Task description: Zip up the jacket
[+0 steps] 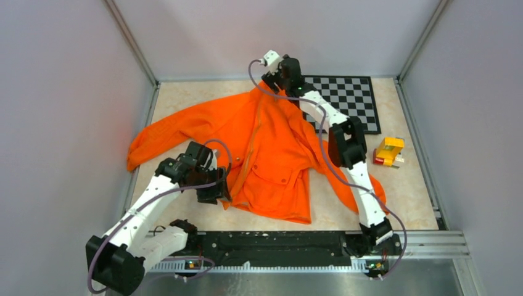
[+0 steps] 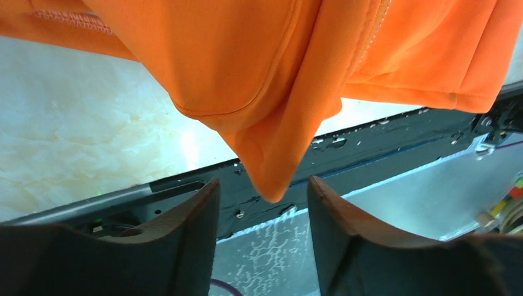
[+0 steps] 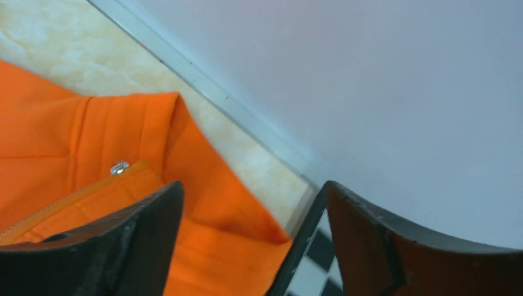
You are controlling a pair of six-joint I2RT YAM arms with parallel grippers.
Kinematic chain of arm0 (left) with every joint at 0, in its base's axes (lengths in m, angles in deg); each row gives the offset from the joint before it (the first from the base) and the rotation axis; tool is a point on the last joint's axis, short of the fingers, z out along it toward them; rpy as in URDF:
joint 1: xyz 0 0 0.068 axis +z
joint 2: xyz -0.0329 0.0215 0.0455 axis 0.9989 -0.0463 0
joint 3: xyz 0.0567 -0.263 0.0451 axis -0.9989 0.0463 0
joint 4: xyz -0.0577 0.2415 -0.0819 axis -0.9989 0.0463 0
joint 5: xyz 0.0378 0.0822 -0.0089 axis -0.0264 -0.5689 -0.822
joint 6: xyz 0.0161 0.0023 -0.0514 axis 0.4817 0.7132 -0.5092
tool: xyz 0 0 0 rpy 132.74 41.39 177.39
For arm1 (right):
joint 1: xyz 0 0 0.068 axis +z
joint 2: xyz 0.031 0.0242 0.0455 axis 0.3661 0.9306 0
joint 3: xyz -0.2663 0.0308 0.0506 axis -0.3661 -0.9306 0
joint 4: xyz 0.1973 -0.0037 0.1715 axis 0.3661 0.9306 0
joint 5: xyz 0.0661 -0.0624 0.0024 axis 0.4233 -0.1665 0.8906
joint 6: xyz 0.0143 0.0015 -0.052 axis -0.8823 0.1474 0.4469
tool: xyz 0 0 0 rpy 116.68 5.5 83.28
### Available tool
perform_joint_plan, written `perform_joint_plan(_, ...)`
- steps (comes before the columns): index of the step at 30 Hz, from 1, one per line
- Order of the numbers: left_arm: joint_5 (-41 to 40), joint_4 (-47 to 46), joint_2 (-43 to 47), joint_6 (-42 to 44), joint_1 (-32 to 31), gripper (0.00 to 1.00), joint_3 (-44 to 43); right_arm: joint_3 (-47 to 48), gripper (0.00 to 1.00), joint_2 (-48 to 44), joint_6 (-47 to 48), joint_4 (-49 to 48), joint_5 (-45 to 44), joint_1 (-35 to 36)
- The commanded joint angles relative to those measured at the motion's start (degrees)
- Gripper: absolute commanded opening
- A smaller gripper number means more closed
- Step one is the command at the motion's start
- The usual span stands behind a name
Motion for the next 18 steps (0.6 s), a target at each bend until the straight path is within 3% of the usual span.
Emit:
perform_joint_plan(1, 1.0, -0.1, 0.8, 1.0, 0.1, 0.67, -1.4, -8.6, 0.90, -12.1, -12.7, -2.8, 3.4, -1.6)
perform_joint_plan(4, 0.7, 0.3, 1.8, 2.0, 0.1, 0.82, -3.6, -11.0, 0.91, -18.1, -20.7, 5.4, 1.7, -0.9)
perform_joint_plan(9, -1.1, -4.6, 4.2, 6.0, 0.2, 0.88, -7.8, -29.1, 0.92, -37.8, -37.6, 9.4, 1.3, -0.4)
perform_joint_plan(14, 1.3, -21.9, 9.6, 7.8, 0.2, 0.94, -7.7, -41.6, 0.93, -56.5, -43.3, 18.3, 5.8, -0.5)
perform_joint_plan(18, 1.9, -39.6, 11.0, 6.0, 0.2, 0.99, -7.7, -47.0, 0.93, -71.8, -42.2, 26.1, 1.0, -0.5)
